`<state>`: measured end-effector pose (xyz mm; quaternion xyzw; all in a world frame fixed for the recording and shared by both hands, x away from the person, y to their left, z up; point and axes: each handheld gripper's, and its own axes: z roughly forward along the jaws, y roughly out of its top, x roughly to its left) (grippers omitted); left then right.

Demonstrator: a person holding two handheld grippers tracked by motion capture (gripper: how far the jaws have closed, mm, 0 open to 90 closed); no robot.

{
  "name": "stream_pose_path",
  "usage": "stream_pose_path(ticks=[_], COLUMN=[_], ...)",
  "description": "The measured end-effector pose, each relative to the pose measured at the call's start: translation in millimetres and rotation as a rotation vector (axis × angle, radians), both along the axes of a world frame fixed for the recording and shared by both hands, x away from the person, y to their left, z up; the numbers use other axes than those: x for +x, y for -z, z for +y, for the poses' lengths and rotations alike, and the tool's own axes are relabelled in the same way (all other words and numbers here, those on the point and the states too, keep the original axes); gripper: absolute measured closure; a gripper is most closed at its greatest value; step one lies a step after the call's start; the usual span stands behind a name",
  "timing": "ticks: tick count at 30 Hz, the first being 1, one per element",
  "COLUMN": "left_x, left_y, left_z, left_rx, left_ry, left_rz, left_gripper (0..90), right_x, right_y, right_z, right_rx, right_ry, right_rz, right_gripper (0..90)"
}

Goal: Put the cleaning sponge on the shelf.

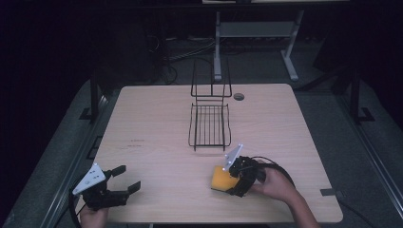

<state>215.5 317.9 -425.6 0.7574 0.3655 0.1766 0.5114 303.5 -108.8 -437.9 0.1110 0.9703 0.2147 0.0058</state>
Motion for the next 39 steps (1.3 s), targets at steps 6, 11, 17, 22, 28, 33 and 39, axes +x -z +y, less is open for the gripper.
stream_pose_path(ticks=[6,11,17,22,28,33,39], left_x=[-0.2,0.4,0.4,0.2,0.2,0.1,0.5], left_y=[0.3,0.4,0.5,0.0,0.2,0.4,0.3], left_z=[-0.5,0.0,0.1,0.4,0.6,0.6,0.7], left_rx=[-0.002,0.001,-0.002,-0.003,-0.003,-0.003,-0.001], left_ry=[-0.001,-0.001,-0.003,-0.005,-0.004,-0.004,-0.004], left_rz=[0.001,0.0,0.002,-0.001,-0.002,-0.001,0.0], left_gripper=[14.1,14.1,14.0,14.1,14.0,14.0,14.0], right_x=[4.9,12.1,17.6,22.0,26.5,30.9,37.1], right_y=[-6.0,-11.5,-16.8,-20.3,-24.8,-28.8,-32.2], right_z=[0.8,1.4,3.4,3.9,3.6,4.8,6.6], right_rx=[0.008,0.019,0.027,0.027,0.034,0.033,0.037], right_ry=[-0.003,-0.007,-0.012,-0.013,-0.01,-0.016,-0.022], right_rz=[0.006,0.014,0.02,0.021,0.023,0.016,0.024], right_gripper=[21.4,21.4,21.4,21.4,21.5,21.5,21.5])
